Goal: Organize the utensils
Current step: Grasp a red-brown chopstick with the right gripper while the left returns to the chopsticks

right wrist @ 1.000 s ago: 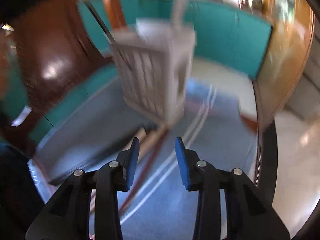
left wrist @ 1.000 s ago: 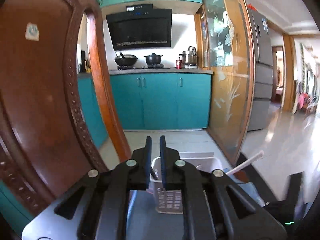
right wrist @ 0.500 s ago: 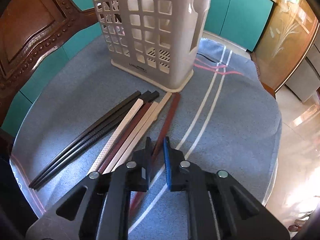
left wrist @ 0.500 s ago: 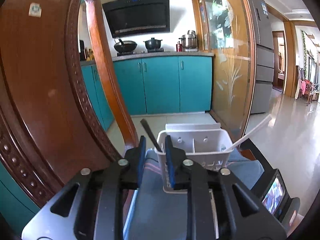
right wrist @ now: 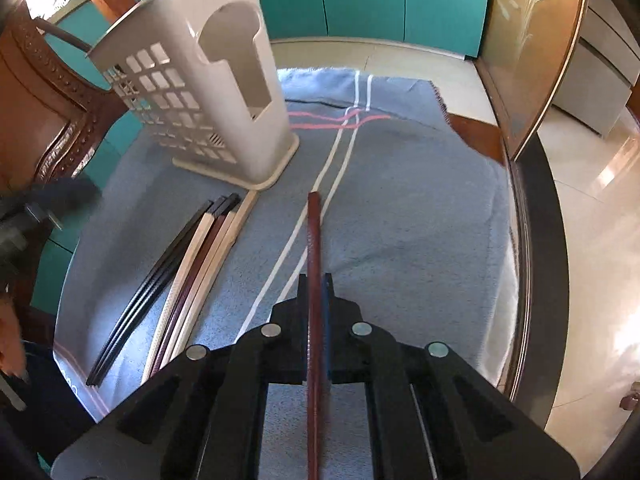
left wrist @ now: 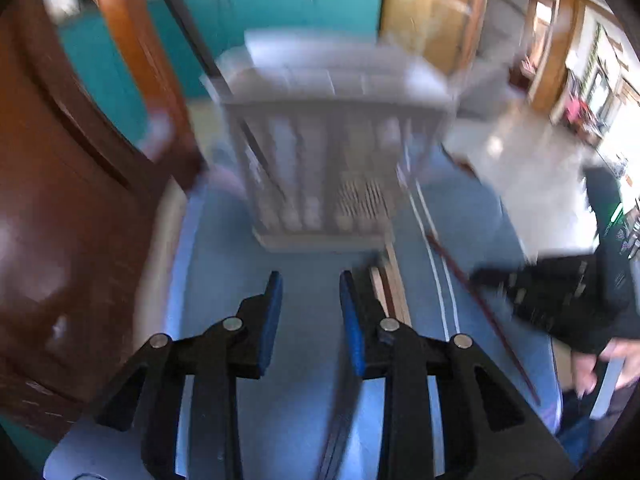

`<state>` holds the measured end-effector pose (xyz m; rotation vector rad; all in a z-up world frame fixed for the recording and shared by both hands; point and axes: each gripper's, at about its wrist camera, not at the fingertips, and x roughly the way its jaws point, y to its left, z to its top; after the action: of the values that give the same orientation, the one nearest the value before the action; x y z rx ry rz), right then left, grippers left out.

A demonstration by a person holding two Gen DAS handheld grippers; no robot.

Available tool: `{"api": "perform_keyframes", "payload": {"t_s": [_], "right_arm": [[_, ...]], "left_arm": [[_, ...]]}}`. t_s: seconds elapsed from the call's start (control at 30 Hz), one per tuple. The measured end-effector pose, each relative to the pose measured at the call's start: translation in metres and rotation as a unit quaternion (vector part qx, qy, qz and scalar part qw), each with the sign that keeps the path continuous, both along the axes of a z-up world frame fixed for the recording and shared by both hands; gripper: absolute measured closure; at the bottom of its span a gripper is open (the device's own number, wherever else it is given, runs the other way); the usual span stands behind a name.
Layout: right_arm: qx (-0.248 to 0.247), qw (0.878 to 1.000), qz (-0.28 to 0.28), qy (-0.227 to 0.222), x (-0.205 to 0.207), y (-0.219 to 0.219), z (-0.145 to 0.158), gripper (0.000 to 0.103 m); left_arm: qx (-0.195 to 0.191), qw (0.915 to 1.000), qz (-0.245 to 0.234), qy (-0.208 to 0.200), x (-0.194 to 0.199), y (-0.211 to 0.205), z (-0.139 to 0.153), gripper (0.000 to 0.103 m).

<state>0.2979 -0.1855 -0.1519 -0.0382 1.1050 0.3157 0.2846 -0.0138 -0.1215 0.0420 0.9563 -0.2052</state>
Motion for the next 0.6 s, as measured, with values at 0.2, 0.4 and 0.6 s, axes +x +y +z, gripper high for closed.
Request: {"api": "perform_keyframes", "payload": {"t_s": [0.2,0.4,0.6], "right_arm": [[-0.003,1.000,0.009,-0.009,-0.004,0.005,0.004,0.096],[-0.012,1.000,0.014,-0.008,-0.002,0.009,-0.003,0.096],[-0.020,1.000,0.012,-0.007,-0.001,0.011,-0.009,0.095]], "left_arm": [[0.021,0.9975,-0.032,0.059,0.004,-0.018,-0.040,0.073],[0.038,0.9961,-0.040,0.069,0.004,-0.018,-0.056,0.070],[0.055,0.9950,-0.002,0.083,0.013,0.001,-0.059,0.070]]}}
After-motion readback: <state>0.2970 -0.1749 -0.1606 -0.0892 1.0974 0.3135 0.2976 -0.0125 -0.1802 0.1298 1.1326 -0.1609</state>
